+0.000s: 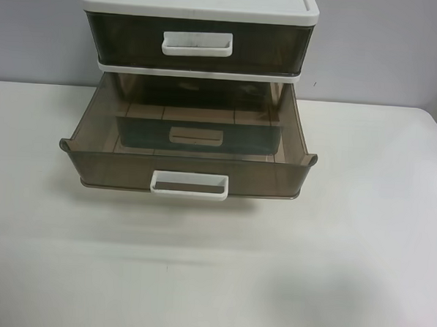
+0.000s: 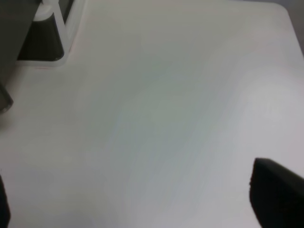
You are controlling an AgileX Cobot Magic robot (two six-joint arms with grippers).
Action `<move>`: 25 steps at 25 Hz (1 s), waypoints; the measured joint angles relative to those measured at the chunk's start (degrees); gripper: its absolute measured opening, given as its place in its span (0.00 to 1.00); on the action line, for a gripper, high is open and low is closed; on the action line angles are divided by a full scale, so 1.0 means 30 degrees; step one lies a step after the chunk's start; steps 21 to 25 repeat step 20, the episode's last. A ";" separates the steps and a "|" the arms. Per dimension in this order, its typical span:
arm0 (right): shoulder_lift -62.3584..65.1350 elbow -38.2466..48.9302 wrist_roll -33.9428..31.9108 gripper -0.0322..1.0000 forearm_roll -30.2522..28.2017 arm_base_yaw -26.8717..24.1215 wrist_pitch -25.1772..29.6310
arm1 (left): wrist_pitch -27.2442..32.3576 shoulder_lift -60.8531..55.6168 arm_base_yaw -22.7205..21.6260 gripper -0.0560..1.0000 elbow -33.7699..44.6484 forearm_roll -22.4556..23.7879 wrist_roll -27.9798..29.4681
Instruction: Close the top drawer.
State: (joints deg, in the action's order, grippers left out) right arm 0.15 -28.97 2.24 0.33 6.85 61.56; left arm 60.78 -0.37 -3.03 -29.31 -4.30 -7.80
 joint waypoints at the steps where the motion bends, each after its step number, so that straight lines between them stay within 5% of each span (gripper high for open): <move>1: 0.0000 0.0000 0.0000 0.99 0.0000 0.0000 0.0000 | 0.0000 0.0000 0.0000 0.99 0.0000 0.0000 0.0000; 25: 0.0000 0.0000 0.0000 0.99 0.0000 0.0000 0.0000 | 0.0000 0.0000 0.0000 0.99 0.0000 0.0000 0.0000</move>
